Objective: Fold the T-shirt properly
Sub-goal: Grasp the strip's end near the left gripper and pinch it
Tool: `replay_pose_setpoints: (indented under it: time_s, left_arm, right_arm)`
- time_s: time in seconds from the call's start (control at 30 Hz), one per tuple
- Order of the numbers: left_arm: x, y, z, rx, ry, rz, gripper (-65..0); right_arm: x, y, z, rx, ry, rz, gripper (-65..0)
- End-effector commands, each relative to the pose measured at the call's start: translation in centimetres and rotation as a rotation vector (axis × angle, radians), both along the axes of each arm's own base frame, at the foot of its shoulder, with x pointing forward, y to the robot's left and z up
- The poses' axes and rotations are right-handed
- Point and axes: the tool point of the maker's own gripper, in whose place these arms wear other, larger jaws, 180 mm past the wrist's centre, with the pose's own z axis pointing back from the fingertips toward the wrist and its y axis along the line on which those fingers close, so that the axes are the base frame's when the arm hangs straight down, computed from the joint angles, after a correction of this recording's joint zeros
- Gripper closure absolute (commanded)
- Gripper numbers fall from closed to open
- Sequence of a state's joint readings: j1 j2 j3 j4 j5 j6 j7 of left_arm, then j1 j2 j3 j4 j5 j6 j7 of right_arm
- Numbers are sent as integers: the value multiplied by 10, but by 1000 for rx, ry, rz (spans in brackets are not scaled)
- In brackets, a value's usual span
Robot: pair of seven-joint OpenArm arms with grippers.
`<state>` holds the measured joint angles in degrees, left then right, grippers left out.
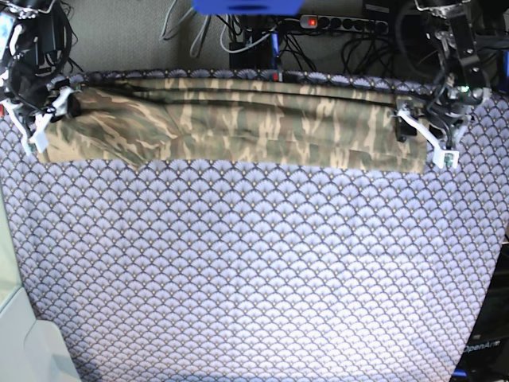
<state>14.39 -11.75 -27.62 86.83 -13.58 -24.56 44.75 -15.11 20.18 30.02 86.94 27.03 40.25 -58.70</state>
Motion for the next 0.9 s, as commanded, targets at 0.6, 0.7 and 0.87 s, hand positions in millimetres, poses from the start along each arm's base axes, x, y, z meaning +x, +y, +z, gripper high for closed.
replay_pose_setpoints:
  time_s: [0.6, 0.7, 0.87]
  left_arm:
    - [-50, -13, -40, -47, 190, -110, -14]
    - [-38, -17, -22, -20, 134, -129, -14]
    - [-17, -38, 24, 44, 29, -178, -14]
  right_arm:
    - [0, -6, 2, -19, 12, 2, -281]
    - [0, -6, 2, -19, 12, 2, -281]
    - [0, -6, 2, -19, 12, 2, -281]
